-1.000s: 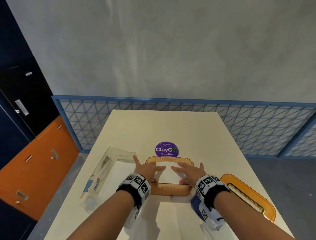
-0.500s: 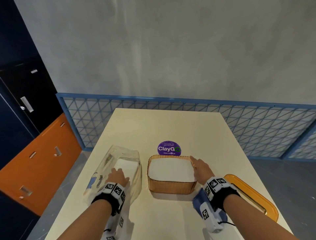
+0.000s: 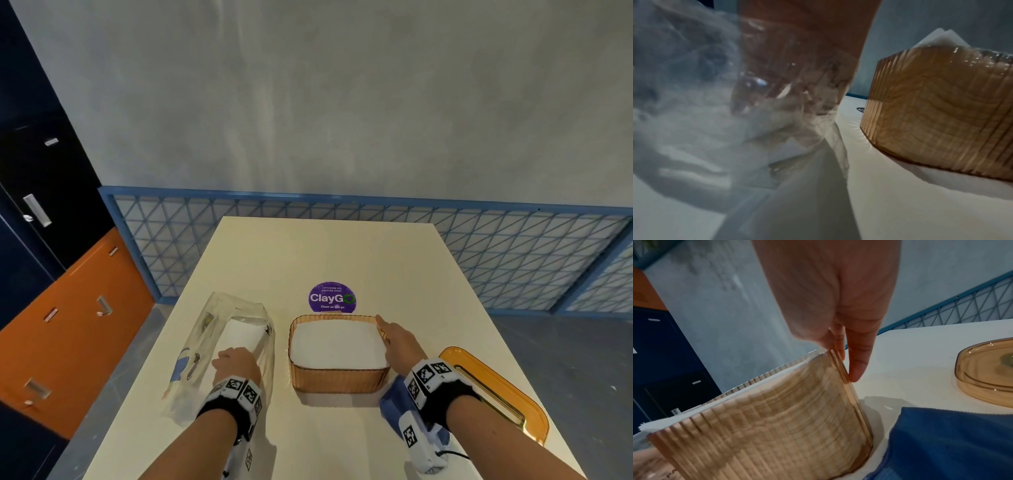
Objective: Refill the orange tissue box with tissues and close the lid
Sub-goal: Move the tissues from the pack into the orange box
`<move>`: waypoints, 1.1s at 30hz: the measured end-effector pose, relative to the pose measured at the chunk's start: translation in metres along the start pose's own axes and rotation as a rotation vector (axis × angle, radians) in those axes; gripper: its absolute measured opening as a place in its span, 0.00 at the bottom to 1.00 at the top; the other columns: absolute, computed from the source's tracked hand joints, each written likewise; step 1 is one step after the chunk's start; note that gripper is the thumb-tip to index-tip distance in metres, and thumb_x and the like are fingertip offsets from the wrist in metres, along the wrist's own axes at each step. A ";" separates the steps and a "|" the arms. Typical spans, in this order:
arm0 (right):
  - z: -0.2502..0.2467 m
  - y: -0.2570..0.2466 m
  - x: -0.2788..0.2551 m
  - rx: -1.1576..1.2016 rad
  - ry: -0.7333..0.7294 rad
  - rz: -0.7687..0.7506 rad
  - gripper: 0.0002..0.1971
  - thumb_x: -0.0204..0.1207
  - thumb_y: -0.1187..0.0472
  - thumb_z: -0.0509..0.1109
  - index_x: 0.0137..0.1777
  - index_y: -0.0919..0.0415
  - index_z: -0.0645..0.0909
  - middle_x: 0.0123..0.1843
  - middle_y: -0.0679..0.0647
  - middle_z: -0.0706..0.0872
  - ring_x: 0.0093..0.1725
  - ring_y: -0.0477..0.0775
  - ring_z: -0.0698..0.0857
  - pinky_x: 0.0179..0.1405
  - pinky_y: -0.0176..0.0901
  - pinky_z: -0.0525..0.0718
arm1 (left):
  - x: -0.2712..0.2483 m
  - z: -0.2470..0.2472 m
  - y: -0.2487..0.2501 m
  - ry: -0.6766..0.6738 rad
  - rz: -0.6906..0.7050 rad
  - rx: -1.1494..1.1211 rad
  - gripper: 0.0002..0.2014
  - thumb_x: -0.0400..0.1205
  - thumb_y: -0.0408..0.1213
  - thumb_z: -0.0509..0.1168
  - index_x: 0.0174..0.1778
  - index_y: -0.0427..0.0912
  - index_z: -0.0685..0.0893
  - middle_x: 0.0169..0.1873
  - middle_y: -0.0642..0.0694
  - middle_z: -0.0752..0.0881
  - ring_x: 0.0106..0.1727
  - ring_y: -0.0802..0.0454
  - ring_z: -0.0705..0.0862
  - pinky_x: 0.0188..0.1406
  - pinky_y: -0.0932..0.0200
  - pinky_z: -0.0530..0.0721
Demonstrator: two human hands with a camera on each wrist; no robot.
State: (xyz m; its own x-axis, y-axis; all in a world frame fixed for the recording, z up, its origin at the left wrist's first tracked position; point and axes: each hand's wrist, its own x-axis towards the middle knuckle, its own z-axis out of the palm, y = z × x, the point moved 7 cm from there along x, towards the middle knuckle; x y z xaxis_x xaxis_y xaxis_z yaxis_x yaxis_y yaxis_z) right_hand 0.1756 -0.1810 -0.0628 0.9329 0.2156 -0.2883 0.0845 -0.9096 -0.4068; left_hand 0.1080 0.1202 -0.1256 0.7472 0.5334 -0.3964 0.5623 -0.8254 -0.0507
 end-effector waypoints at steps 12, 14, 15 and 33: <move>-0.001 -0.002 -0.001 -0.036 -0.035 -0.010 0.31 0.85 0.68 0.51 0.83 0.57 0.42 0.75 0.59 0.70 0.73 0.58 0.72 0.71 0.40 0.69 | -0.004 -0.005 0.004 0.132 0.156 0.087 0.18 0.84 0.34 0.54 0.71 0.39 0.65 0.71 0.38 0.74 0.68 0.45 0.79 0.66 0.54 0.78; -0.001 -0.002 0.000 -0.029 -0.065 -0.017 0.30 0.85 0.67 0.51 0.83 0.58 0.43 0.76 0.59 0.69 0.74 0.58 0.71 0.72 0.39 0.68 | -0.006 -0.016 0.000 0.174 0.164 0.011 0.18 0.86 0.34 0.52 0.72 0.38 0.64 0.68 0.42 0.77 0.67 0.48 0.80 0.64 0.56 0.79; -0.004 -0.004 0.001 -0.025 -0.068 -0.023 0.29 0.85 0.67 0.51 0.83 0.59 0.45 0.77 0.59 0.69 0.75 0.58 0.70 0.72 0.39 0.67 | -0.009 -0.024 -0.003 0.196 0.156 -0.034 0.17 0.87 0.35 0.51 0.72 0.38 0.64 0.67 0.43 0.78 0.66 0.48 0.81 0.63 0.56 0.79; -0.068 -0.130 -0.008 0.899 -0.264 -0.025 0.14 0.78 0.60 0.68 0.58 0.69 0.79 0.52 0.65 0.86 0.50 0.64 0.86 0.46 0.53 0.87 | -0.126 -0.112 0.053 0.869 0.850 -0.463 0.11 0.74 0.38 0.58 0.51 0.45 0.76 0.55 0.49 0.81 0.53 0.55 0.78 0.39 0.62 0.84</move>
State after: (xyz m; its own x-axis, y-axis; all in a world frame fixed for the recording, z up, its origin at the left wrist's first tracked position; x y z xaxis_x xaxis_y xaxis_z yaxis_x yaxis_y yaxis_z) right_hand 0.1810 -0.0887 0.0517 0.8153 0.4055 -0.4134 -0.3019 -0.3116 -0.9010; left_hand 0.0836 0.0299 0.0244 0.8134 -0.0330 0.5808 -0.2587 -0.9148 0.3102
